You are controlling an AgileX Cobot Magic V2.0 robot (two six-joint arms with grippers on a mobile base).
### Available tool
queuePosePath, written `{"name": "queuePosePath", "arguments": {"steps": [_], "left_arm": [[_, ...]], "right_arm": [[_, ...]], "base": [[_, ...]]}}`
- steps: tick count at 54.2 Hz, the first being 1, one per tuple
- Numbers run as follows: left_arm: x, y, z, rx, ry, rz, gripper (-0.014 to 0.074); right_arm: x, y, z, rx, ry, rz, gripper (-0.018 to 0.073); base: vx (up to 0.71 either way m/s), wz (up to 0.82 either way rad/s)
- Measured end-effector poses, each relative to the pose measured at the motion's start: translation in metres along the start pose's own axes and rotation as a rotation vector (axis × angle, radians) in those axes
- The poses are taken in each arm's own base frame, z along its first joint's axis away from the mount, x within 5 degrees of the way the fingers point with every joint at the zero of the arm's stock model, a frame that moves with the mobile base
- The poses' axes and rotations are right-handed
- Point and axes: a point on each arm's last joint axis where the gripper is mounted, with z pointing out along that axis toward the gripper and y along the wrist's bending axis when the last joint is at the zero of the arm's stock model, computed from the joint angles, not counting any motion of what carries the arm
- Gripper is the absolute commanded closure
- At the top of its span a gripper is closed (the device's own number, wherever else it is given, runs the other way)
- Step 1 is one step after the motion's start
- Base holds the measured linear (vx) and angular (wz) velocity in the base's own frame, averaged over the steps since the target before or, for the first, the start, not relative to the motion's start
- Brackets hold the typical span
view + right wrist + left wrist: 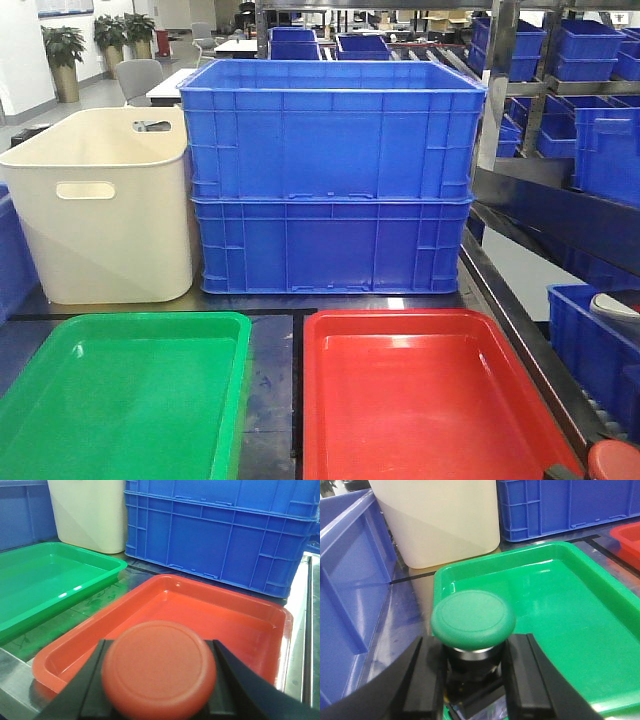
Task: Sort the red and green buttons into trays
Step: 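Lower the green button into the green tray and red into the red tray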
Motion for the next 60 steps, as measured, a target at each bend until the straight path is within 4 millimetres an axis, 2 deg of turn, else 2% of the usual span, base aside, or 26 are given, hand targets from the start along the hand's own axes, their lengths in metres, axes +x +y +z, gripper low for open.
{"name": "queuePosePath", "arguments": {"steps": [6, 12, 19, 24, 36, 41, 47, 52, 60], "left_arm": [[-0.001, 0.000, 0.000, 0.005, -0.013, -0.008, 0.0599], [-0.009, -0.003, 0.000, 0.031, -0.101, -0.013, 0.0599], [-0.017, -0.009, 0.014, 0.084, -0.175, -0.010, 0.0599], [-0.014, -0.015, 0.038, 0.128, -0.151, -0.010, 0.0599], [0.004, -0.034, 0.114, 0.255, -0.082, -0.033, 0.0599], [0.010, -0.039, 0.150, 0.276, -0.033, -0.043, 0.0599], [0.018, -0.043, 0.182, 0.289, 0.012, -0.051, 0.0598], [0.029, -0.047, 0.196, 0.303, 0.035, -0.061, 0.0589], [0.034, -0.049, 0.201, 0.314, 0.035, -0.092, 0.0531]], "right_arm": [[0.000, -0.002, 0.001, 0.015, -0.001, 0.015, 0.0557], [0.003, -0.009, 0.006, 0.056, 0.015, 0.069, 0.0557], [0.006, -0.022, 0.023, 0.077, 0.047, 0.097, 0.0557], [0.004, -0.032, 0.044, 0.038, 0.049, 0.093, 0.0557], [0.000, -0.061, 0.102, -0.048, 0.031, 0.105, 0.0557], [0.008, -0.074, 0.129, -0.088, 0.049, 0.100, 0.0557], [0.022, -0.086, 0.154, -0.114, 0.080, 0.075, 0.0543], [0.039, -0.092, 0.169, -0.124, 0.123, 0.064, 0.0505], [0.057, -0.096, 0.179, -0.130, 0.173, 0.069, 0.0391]], "base": [[0.00, 0.00], [0.00, 0.00], [0.00, 0.00], [0.00, 0.00], [0.00, 0.00], [0.00, 0.00], [0.00, 0.00], [0.00, 0.00], [0.00, 0.00]]}}
